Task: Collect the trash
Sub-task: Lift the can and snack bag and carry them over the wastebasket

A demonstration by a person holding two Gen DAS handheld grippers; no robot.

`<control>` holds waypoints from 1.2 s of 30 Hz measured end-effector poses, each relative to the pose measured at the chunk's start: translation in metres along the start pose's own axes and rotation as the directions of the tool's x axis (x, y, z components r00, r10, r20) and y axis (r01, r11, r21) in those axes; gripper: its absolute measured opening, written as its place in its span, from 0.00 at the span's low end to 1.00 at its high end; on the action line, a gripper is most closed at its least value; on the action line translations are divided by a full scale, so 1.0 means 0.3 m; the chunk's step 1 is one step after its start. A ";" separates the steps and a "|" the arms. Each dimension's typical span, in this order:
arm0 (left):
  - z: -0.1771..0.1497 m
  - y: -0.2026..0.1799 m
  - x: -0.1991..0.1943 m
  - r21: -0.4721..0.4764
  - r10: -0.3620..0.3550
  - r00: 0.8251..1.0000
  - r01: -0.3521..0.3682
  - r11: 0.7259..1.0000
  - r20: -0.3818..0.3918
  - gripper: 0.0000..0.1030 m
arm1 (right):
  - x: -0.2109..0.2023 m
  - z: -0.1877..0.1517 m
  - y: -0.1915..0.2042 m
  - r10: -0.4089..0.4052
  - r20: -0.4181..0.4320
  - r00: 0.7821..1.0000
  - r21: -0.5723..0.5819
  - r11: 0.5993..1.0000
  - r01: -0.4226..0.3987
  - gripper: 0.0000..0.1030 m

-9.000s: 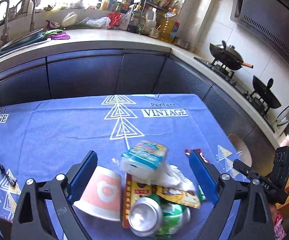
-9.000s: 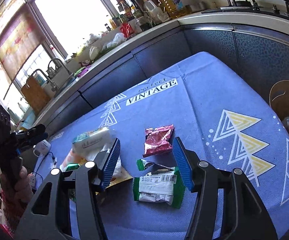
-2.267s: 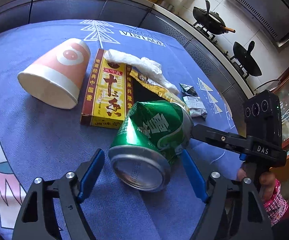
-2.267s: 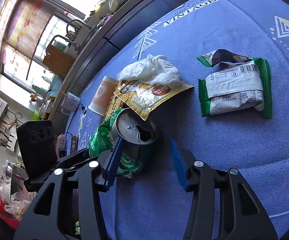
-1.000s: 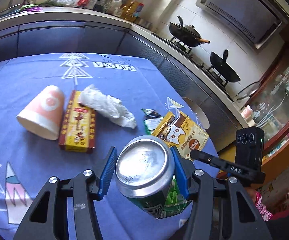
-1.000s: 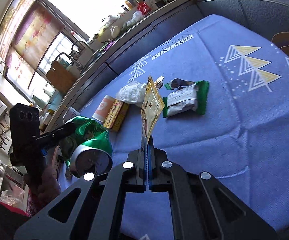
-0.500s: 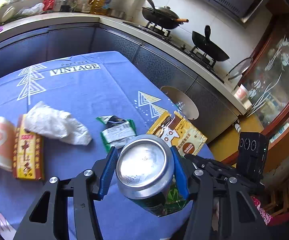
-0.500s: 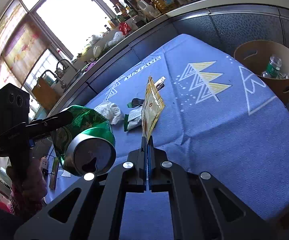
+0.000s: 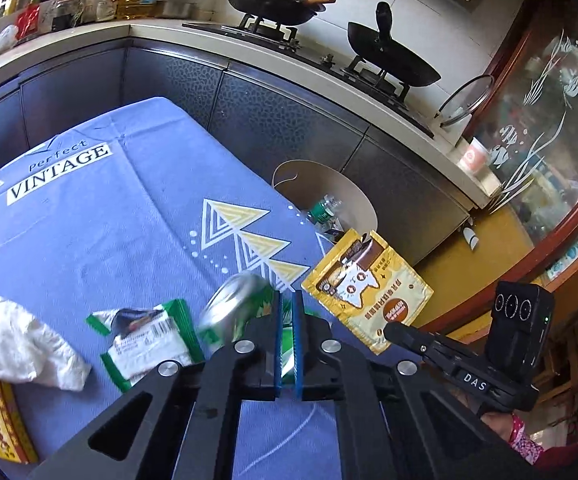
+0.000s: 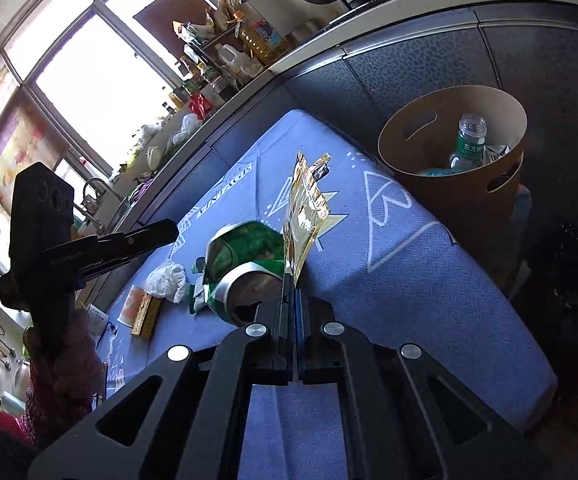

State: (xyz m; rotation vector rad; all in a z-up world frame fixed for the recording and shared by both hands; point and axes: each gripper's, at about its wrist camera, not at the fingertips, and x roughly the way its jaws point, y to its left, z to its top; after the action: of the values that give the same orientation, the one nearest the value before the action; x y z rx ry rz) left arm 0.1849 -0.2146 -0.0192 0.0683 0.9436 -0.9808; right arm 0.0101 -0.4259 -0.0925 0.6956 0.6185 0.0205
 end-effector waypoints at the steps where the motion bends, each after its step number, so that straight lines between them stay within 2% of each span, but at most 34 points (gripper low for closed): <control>1: 0.004 0.001 0.009 0.005 0.011 1.000 -0.011 1.000 -0.001 0.05 | 0.012 -0.001 -0.009 0.003 -0.008 1.000 0.009 1.000 -0.003 0.01; 4: 0.006 0.026 0.022 -0.005 0.040 0.999 -0.040 0.999 -0.022 0.07 | 0.046 -0.015 -0.007 0.013 -0.025 1.000 0.017 1.000 -0.013 0.01; 5: 0.002 0.042 0.025 -0.024 0.044 0.998 -0.045 0.999 -0.039 0.20 | 0.054 -0.019 -0.006 0.019 -0.029 0.999 0.017 1.000 -0.018 0.01; 7: -0.021 0.074 0.020 -0.066 0.037 0.998 -0.040 0.997 -0.056 0.39 | 0.059 -0.030 0.007 0.018 -0.032 0.999 0.005 1.000 -0.018 0.01; 9: -0.060 0.101 0.013 -0.091 0.043 0.996 -0.050 0.995 -0.079 0.45 | 0.065 -0.033 0.013 0.012 -0.032 0.999 -0.009 1.000 -0.012 0.01; 11: -0.097 0.132 0.023 -0.151 0.011 0.994 -0.028 0.988 -0.112 0.56 | 0.074 -0.038 0.019 0.007 -0.041 0.999 -0.014 1.000 -0.007 0.01; 14: -0.150 0.171 0.062 -0.251 -0.069 0.986 0.029 0.967 -0.152 0.56 | 0.100 -0.050 0.021 0.000 -0.067 0.998 -0.013 1.000 0.000 0.01; 17: -0.166 0.176 0.103 -0.303 -0.119 0.978 0.063 0.951 -0.170 0.57 | 0.122 -0.063 0.031 -0.014 -0.086 0.996 -0.033 0.999 0.011 0.01; 19: -0.156 0.174 0.124 -0.319 -0.159 0.974 0.101 0.942 -0.162 0.57 | 0.133 -0.070 0.035 -0.021 -0.095 0.995 -0.041 0.999 0.017 0.01; 22: -0.125 0.182 0.141 -0.342 -0.180 0.973 0.122 0.932 -0.143 0.57 | 0.139 -0.075 0.040 -0.026 -0.101 0.995 -0.048 0.999 0.021 0.01; 27: -0.107 0.220 0.171 -0.428 -0.251 0.960 0.177 0.886 -0.125 0.56 | 0.142 -0.075 0.048 -0.038 -0.101 0.994 -0.065 0.997 0.032 0.01; 28: -0.106 0.221 0.178 -0.432 -0.248 0.961 0.173 0.885 -0.123 0.51 | 0.142 -0.077 0.049 -0.039 -0.101 0.994 -0.066 0.997 0.032 0.01; 29: -0.104 0.218 0.186 -0.429 -0.247 0.961 0.172 0.887 -0.126 0.36 | 0.144 -0.076 0.049 -0.040 -0.102 0.994 -0.068 0.997 0.033 0.01; 32: -0.099 0.213 0.210 -0.433 -0.249 0.960 0.171 0.885 -0.129 0.14 | 0.146 -0.072 0.044 -0.039 -0.099 0.994 -0.067 0.997 0.032 0.01; 34: -0.086 0.206 0.204 -0.430 -0.256 0.959 0.182 0.885 -0.122 0.10 | 0.132 -0.068 0.048 -0.046 -0.082 0.996 -0.071 0.997 0.041 0.01; 36: -0.060 0.176 0.180 -0.390 -0.232 0.966 0.171 0.905 -0.115 0.09 | 0.110 -0.053 0.046 -0.052 -0.049 0.997 -0.079 0.996 0.048 0.01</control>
State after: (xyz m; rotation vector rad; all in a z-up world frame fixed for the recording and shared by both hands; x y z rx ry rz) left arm 0.2232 -0.2121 -0.0868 -0.2859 1.2939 -0.9775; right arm 0.0311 -0.3988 -0.1110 0.6058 0.6809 0.0154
